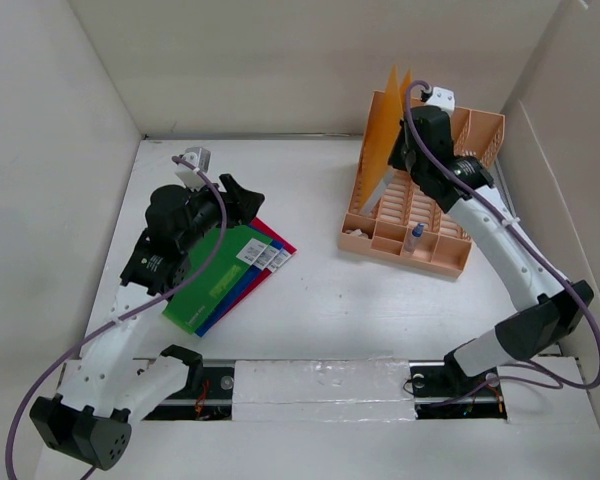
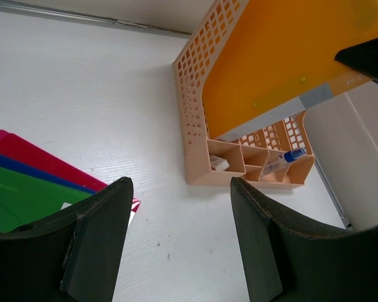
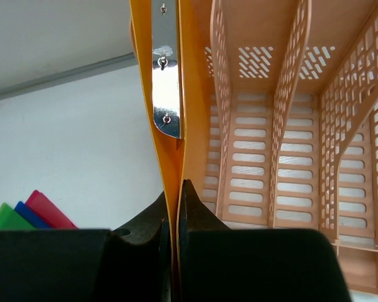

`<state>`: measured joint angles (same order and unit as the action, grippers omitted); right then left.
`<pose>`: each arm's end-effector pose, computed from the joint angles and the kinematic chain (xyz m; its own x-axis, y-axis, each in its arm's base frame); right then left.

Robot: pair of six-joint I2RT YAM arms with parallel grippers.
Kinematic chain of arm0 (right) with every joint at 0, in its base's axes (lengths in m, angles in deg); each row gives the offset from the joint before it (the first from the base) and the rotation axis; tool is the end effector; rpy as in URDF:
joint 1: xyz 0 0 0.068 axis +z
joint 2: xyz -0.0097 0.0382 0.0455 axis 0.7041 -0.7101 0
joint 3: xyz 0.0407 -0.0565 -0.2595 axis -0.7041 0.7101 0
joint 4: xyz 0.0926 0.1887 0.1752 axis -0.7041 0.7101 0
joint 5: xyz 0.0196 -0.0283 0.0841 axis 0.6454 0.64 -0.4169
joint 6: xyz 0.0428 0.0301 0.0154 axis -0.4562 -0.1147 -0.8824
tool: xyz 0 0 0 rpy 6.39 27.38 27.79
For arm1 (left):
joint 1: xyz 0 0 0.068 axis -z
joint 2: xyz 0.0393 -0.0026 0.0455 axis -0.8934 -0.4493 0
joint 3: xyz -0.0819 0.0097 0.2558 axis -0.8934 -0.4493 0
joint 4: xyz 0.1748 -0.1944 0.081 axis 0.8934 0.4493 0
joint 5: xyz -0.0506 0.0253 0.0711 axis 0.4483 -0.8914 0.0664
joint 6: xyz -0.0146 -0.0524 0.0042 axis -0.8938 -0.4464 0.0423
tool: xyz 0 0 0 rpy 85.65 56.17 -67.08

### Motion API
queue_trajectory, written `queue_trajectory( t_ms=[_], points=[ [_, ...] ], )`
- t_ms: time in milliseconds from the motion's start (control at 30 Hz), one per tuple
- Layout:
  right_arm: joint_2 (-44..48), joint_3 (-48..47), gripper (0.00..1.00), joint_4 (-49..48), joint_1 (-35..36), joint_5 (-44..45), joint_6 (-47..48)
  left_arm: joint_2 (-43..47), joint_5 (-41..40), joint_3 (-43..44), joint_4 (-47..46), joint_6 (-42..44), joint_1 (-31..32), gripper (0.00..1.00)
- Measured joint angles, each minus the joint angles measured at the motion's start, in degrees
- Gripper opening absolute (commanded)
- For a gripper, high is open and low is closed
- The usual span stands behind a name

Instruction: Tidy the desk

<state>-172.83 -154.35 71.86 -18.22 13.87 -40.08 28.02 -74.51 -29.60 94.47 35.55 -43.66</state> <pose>0.3106 0.1362 0.4307 -0.3509 0.2365 -0.9060 0.1410 0.9699 0.1986 0.2078 -0.0829 0.3878 -0.2576 -0.3371 -0.9055 0.4762 0.7711 -0.4225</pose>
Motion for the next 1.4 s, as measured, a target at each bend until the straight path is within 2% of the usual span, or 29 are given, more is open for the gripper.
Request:
queue_trajectory(
  t_ms=[133,167,200,300,367,400,467,567,633,667,700,733,767,800,900,1000,1033,1067,1167,1267,1400],
  points=[
    [-1.99,-0.02,0.0,-0.02,-0.39,-1.75,0.35,-0.22,0.0,0.0,0.0,0.0,0.0,0.59],
    [-2.8,-0.02,0.03,0.0,-0.59,-2.08,0.37,-0.28,0.02,0.0,0.0,0.0,0.0,0.59],
    [-3.69,-0.02,0.18,0.0,-0.7,-2.27,0.37,-0.33,0.02,0.0,0.0,0.0,0.0,0.59],
    [-5.88,0.24,0.46,0.07,-0.98,-2.86,-0.15,-0.42,-0.07,0.0,0.0,0.0,0.0,0.59],
    [-6.1,0.83,0.54,0.13,-0.98,-3.17,-0.5,-0.5,-0.13,0.0,0.0,0.02,0.0,0.59],
    [-5.88,0.98,0.62,0.09,-0.98,-3.17,-0.72,-0.61,-0.13,0.0,0.0,0.02,0.0,0.59],
    [-4.61,1.75,0.67,-0.61,-0.96,-3.41,-1.05,-0.92,-0.15,0.0,0.0,0.0,0.0,0.59],
    [-0.5,4.15,0.68,-2.8,-0.52,-3.67,-1.57,-1.31,-0.35,0.0,0.0,0.02,0.0,0.59],
    [4.0,7.28,0.54,-5.6,0.85,-3.72,-2.23,-1.55,-0.46,0.0,0.0,0.02,0.0,0.57],
    [6.8,9.64,0.47,-8.33,2.25,-3.67,-2.54,-1.6,-0.48,0.0,0.0,0.0,0.0,0.52],
    [9.77,12.41,0.24,-11.15,3.89,-3.74,-2.8,-1.62,-0.63,0.0,0.0,-0.04,0.0,0.48],
    [12.55,14.88,0.1,-13.51,5.66,-3.87,-2.64,-1.62,-0.72,0.0,0.0,0.04,0.0,0.39],
    [14.88,17.16,0.0,-16.39,7.5,-4.26,-3.08,-1.62,-0.83,0.0,-0.02,0.0,0.0,0.33],
    [17.53,20.41,0.0,-21.53,10.49,-5.57,-3.89,-1.62,-0.94,0.0,-0.02,0.26,0.0,0.23],
    [16.68,22.18,0.0,-26.38,11.76,-8.35,-5.25,-1.95,-1.05,0.0,-0.09,0.17,0.0,0.21],
    [11.3,23.06,0.01,-31.95,12.83,-12.48,-7.23,-2.64,-1.46,0.0,0.0,0.22,0.0,0.22],
    [8.61,23.06,0.06,-32.94,13.4,-12.87,-7.8,-2.8,-1.62,0.0,0.04,0.22,0.0,0.23],
    [5.86,23.15,0.18,-33.42,14.03,-13.03,-8.37,-2.84,-1.79,0.0,0.07,0.24,0.0,0.24],
    [-0.98,24.7,0.4,-34.07,15.41,-14.8,-9.4,-2.56,-2.73,0.0,0.0,0.24,0.0,0.26],
    [-5.68,26.47,0.46,-35.47,16.31,-18.86,-10.49,-2.36,-3.3,0.0,0.02,0.24,0.0,0.28],
    [-14.01,25.22,0.45,-39.08,17.86,-22.08,-12.94,-2.36,-3.72,0.0,0.02,0.22,0.0,0.31]
  ],
)
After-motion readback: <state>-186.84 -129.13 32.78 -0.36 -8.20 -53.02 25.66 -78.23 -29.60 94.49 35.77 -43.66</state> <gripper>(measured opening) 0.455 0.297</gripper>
